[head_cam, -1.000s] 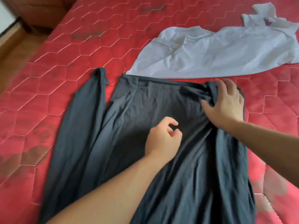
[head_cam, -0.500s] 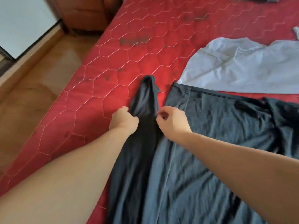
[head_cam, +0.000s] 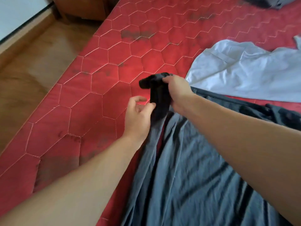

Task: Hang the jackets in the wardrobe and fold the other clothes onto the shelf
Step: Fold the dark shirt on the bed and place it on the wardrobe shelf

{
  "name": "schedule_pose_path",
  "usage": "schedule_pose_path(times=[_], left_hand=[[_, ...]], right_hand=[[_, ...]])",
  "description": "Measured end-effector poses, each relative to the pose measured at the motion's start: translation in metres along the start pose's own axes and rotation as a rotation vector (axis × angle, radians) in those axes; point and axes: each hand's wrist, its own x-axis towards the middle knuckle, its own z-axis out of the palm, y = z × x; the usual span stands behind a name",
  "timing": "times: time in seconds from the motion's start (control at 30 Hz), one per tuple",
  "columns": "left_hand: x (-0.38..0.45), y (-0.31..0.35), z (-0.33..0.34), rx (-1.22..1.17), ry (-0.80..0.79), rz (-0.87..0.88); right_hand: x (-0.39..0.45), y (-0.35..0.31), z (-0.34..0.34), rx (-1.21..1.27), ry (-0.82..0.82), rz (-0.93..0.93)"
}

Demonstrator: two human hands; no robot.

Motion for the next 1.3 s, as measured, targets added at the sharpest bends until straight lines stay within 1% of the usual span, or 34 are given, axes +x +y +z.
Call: schedule_pose_path(times=[0.03,0.07,0.1,0.17,0.23,0.3,0.4,0.43,0.53,0.6,0.67,0.7,0.77,0.83,0.87,0.97,1.0,1.03,1.1,1.13,1.17,1.2,1.23,1.27,1.3], left_hand=[[0.001,-0.003,0.005,-0.010,0.087,0.011],[0.003,-0.007,0.010,0.036,0.120,0.015],[0.005,-0.012,0.013,0.096,0.099,-0.003],[0.006,-0.023,0.018,0.233,-0.064,-0.084],[0.003,-0.029,0.021,0.449,-0.215,-0.123],[-0.001,-0.031,0.022,0.585,-0.292,-0.099],[-0.010,-0.029,0.026,0.787,-0.353,-0.002],[-0.012,-0.029,0.026,0.813,-0.358,-0.003],[-0.014,-0.032,0.024,0.796,-0.365,-0.018],[-0.010,-0.035,0.020,0.734,-0.273,-0.007],[-0.006,-0.036,0.017,0.695,-0.197,0.003],[-0.004,-0.036,0.017,0.700,-0.194,0.008],[-0.004,-0.038,0.016,0.722,-0.208,0.008],[-0.003,-0.038,0.015,0.731,-0.209,0.015],[-0.002,-0.039,0.014,0.714,-0.203,0.013],[0.002,-0.042,0.010,0.680,-0.218,-0.005],[0.004,-0.043,0.009,0.689,-0.229,-0.006],[0.004,-0.043,0.009,0.702,-0.235,-0.006],[0.004,-0.045,0.009,0.715,-0.229,0.008],[0.005,-0.047,0.010,0.709,-0.225,0.022],[0.006,-0.048,0.010,0.702,-0.219,0.032],[0.006,-0.048,0.010,0.696,-0.211,0.038],[0.006,-0.047,0.010,0.692,-0.203,0.047],[0.005,-0.047,0.011,0.694,-0.196,0.060],[0.002,-0.046,0.011,0.700,-0.193,0.078]], right_hand=[[-0.001,-0.008,-0.012,0.228,-0.008,0.030],[0.001,-0.010,-0.027,0.389,-0.021,0.064],[0.004,-0.009,-0.042,0.489,-0.023,0.100],[0.015,0.012,-0.073,0.492,0.038,0.167],[0.019,0.041,-0.092,0.308,0.102,0.265],[0.018,0.058,-0.102,0.051,0.166,0.303],[0.016,0.052,-0.100,-0.256,0.191,0.177],[0.018,0.049,-0.099,-0.305,0.216,0.152],[0.023,0.036,-0.098,-0.260,0.281,0.042],[0.030,0.027,-0.101,-0.205,0.315,-0.024],[0.035,0.024,-0.106,-0.175,0.332,0.020],[0.038,0.026,-0.109,-0.184,0.354,0.046],[0.039,0.034,-0.113,-0.364,0.461,0.027],[0.031,0.038,-0.110,-0.585,0.528,-0.095],[0.026,0.039,-0.108,-0.650,0.512,-0.119],[0.023,0.049,-0.104,-0.765,0.309,-0.045],[0.023,0.050,-0.107,-0.777,0.291,-0.059],[0.026,0.049,-0.111,-0.745,0.328,-0.098],[0.025,0.044,-0.119,-0.658,0.460,-0.162],[0.020,0.043,-0.120,-0.669,0.485,-0.225],[0.011,0.046,-0.115,-0.726,0.439,-0.336],[-0.002,0.053,-0.106,-0.809,0.321,-0.487],[-0.021,0.065,-0.096,-0.891,0.157,-0.645],[-0.042,0.078,-0.087,-0.979,-0.029,-0.748],[-0.062,0.096,-0.084,-1.080,-0.185,-0.790]])
